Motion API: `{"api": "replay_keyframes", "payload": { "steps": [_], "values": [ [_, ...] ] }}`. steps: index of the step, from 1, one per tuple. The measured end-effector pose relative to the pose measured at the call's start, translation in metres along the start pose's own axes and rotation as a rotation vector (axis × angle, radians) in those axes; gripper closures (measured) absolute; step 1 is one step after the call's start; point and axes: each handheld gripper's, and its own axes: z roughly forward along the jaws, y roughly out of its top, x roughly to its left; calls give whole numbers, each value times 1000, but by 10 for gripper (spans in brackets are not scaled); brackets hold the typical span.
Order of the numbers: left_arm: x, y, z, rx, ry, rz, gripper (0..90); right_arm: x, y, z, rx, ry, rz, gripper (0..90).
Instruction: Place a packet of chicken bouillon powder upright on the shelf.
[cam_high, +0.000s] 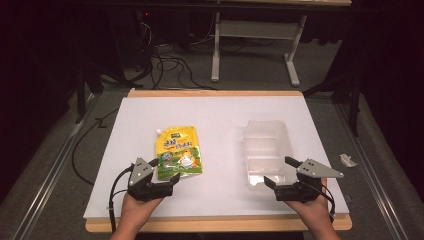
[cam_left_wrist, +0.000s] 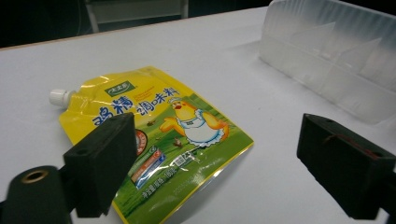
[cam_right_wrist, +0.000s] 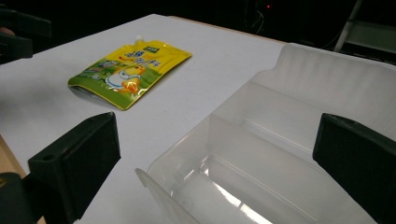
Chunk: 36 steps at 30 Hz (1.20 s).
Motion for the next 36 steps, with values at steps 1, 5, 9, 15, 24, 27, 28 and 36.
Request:
{"api": "replay_keyframes", "payload": {
  "steps": [1, 5, 9, 15, 24, 27, 28, 36],
  "values": [
    [0, 0, 1, 3, 8, 7, 92, 0, 0, 0, -4, 5, -1, 5],
    [1, 0, 1, 5, 14, 14, 46, 1, 1, -1, -16, 4, -15, 4],
    [3, 0, 0, 2, 19, 18, 19, 1, 0, 2, -16, 6, -9, 5],
    [3, 0, 2, 10, 13, 23, 3, 1, 0, 2, -12, 5, -11, 4],
    [1, 1, 2, 8, 3, 19, 2, -1, -1, 0, -10, -2, -3, 4],
    [2, 0, 3, 12, 2, 10, 2, -3, 0, 1, -11, -1, -4, 4],
    [2, 0, 4, 13, 2, 10, 2, -4, 1, 1, -12, -1, -6, 5],
    [4, -2, 4, 17, 2, 2, 8, -4, 0, -1, -17, -3, -5, 11]
  ]
}}
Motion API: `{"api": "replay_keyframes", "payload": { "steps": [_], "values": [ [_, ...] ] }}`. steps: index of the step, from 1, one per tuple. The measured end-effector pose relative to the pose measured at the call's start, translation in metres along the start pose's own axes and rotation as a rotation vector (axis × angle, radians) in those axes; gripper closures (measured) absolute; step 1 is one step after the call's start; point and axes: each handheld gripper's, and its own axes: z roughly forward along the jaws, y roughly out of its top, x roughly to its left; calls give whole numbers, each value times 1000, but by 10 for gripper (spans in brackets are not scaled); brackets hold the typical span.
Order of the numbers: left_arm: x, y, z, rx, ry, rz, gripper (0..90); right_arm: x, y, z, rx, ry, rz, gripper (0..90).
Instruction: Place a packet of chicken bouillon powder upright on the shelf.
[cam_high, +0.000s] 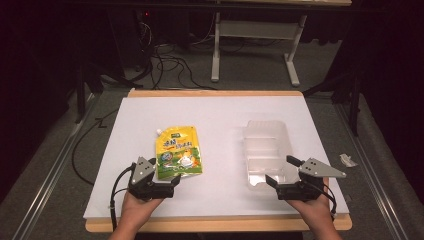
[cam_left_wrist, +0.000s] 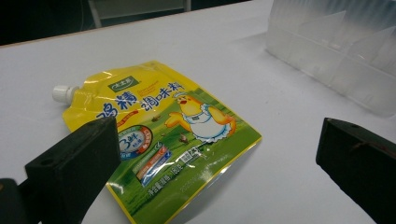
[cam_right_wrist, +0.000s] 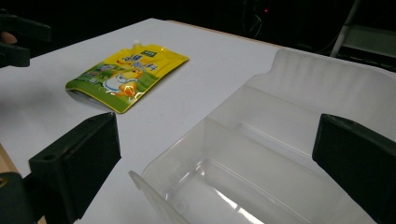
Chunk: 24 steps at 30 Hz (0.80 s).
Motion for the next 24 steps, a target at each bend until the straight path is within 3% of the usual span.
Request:
{"api": "replay_keyframes", "payload": {
  "steps": [16, 21, 24],
  "values": [
    [2, 1, 1, -3, -1, -24, 9, -8, -2, -5, -4, -15, 5, 47],
    [9, 4, 17, 16, 2, -92, 9, -12, -2, -4, 6, -19, 15, 47],
    [10, 6, 24, 38, 6, -79, 9, -12, -2, -5, 5, -17, 11, 47]
  ]
}}
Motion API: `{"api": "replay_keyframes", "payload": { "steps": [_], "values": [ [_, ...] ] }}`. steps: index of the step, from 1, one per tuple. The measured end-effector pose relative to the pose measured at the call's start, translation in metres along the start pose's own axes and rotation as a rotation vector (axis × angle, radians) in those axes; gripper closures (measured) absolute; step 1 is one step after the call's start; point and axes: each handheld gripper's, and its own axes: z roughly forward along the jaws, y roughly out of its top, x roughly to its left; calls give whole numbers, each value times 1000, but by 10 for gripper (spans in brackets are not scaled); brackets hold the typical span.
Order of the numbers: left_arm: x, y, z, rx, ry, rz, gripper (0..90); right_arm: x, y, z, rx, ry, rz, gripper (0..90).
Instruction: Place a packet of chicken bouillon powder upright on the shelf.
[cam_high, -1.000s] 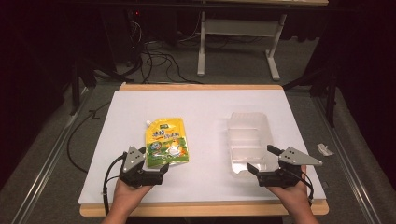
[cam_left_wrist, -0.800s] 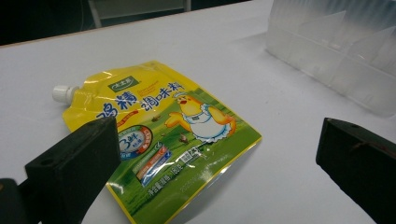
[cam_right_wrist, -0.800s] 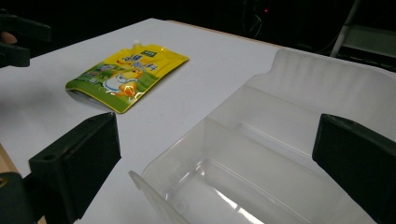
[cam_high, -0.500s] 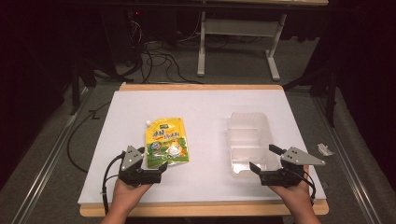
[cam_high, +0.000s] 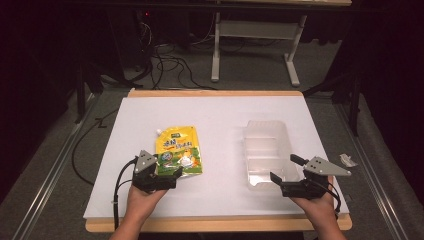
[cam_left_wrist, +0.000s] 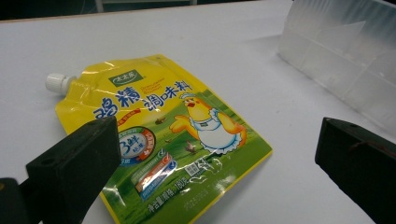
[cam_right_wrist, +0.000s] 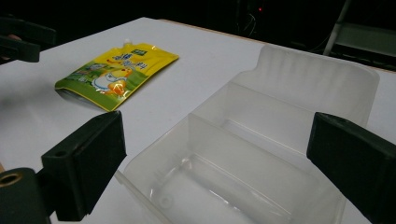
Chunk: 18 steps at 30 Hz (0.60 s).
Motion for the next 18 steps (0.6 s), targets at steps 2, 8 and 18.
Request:
{"api": "replay_keyframes", "payload": {
  "steps": [2, 8, 18],
  "values": [
    [2, 2, 4, 18, -2, 0, 9, 0, 0, 0, -3, 2, 1, 47],
    [21, 14, 13, 40, -3, -54, 13, -1, -1, -2, 1, 5, 11, 47],
    [69, 29, 32, 55, 15, -202, 57, 1, -1, 1, 11, 20, -3, 49]
  ]
}}
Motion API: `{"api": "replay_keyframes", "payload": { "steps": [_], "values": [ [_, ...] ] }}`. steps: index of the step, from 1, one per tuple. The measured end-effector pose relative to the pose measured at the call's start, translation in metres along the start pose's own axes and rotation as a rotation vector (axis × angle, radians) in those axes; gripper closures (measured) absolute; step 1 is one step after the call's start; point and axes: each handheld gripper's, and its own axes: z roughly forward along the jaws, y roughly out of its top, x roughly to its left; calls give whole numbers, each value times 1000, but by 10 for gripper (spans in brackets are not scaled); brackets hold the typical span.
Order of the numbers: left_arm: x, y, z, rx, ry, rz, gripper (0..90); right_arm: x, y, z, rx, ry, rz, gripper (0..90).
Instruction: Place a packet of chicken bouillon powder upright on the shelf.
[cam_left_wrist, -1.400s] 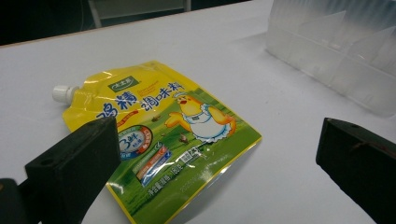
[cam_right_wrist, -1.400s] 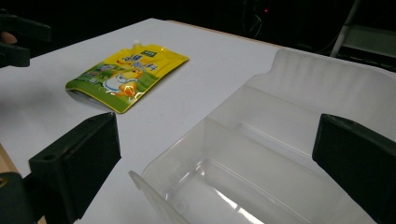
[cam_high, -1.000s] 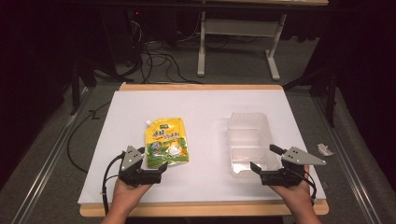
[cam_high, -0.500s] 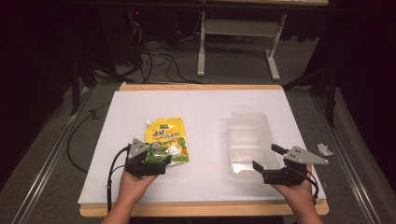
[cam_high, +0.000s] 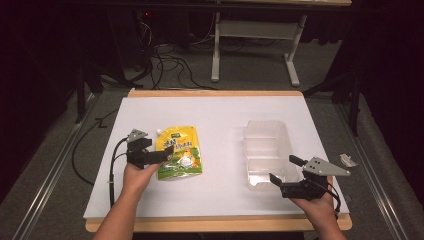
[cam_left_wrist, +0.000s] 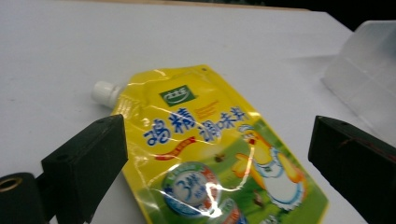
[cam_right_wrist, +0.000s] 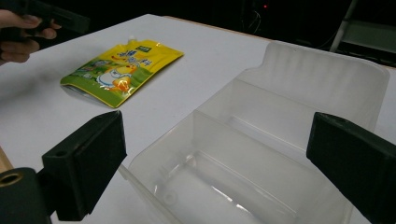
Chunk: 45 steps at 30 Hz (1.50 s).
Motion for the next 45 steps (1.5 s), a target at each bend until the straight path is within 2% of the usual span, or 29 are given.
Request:
{"api": "replay_keyframes", "payload": {
  "steps": [1, 3, 5, 6, 7, 8, 9, 11, 12, 13, 15, 17, 22, 24, 25, 28, 30, 32, 33, 34, 37, 39, 41, 44, 45],
  "values": [
    [0, 0, 0, 0, 0, 0, 63, 0, 0, 0, 0, 0, 0, 49],
    [11, 3, 7, 6, -4, -35, 70, 0, 0, 0, -5, 2, -5, 51],
    [26, 6, 21, 42, -1, -80, 98, 0, 1, 0, -4, 8, -3, 51],
    [26, 6, 21, 42, -1, -80, 100, 0, 1, 0, -4, 9, -1, 51],
    [31, 6, 26, 55, 2, -88, 100, 0, 1, 0, -4, 9, -1, 51],
    [41, 4, 33, 72, 15, -128, 127, 1, 0, 0, -2, 13, 8, 52],
    [41, 4, 33, 72, 15, -128, 136, 1, 0, 0, -2, 13, 8, 52],
    [51, 2, 39, 84, 21, -156, 146, 2, 0, -1, -3, 15, 6, 53],
    [60, 1, 42, 95, 12, -184, 166, 3, 0, -1, -4, 16, -3, 54],
    [60, 1, 42, 95, 12, -184, 181, 3, 0, -1, -4, 17, -3, 54],
    [65, 0, 45, 98, -15, -218, 200, 2, 0, 0, -4, 19, 0, 54],
    [66, 0, 46, 97, -41, -234, 264, 2, -1, 0, 4, 17, 2, 54],
    [67, -3, 49, 114, -34, -238, 338, 3, -1, 1, 5, 19, -4, 54],
    [69, -4, 49, 101, -42, -262, 355, 3, -1, 1, 6, 20, -3, 54],
    [69, -5, 49, 98, -48, -269, 409, 4, -1, 1, 9, 20, -4, 56],
    [68, -9, 52, 88, -86, -285, 490, 5, -1, 1, 9, 22, -4, 57],
    [68, -10, 53, 87, -94, -299, 551, 4, -1, 2, 10, 22, -7, 58],
    [69, -11, 53, 91, -98, -305, 582, 4, -1, 2, 9, 23, -6, 59],
    [69, -13, 52, 98, -103, -307, 670, 3, -1, 2, 11, 23, -2, 60],
    [68, -13, 51, 98, -103, -301, 702, 3, -1, 1, 11, 23, -1, 61],
    [62, -14, 48, 78, -93, -260, 813, 3, -2, 1, 12, 23, -1, 65],
    [60, -14, 47, 68, -88, -250, 846, 4, -2, 1, 13, 23, 1, 65],
    [51, -15, 42, 28, -70, -211, 896, 4, -2, 1, 10, 23, -2, 69],
    [43, -13, 34, -4, -42, -159, 900, 4, -2, 1, 11, 22, 4, 72],
    [43, -13, 34, -4, -42, -159, 900, 4, -2, 1, 11, 22, 4, 72]
  ]
}}
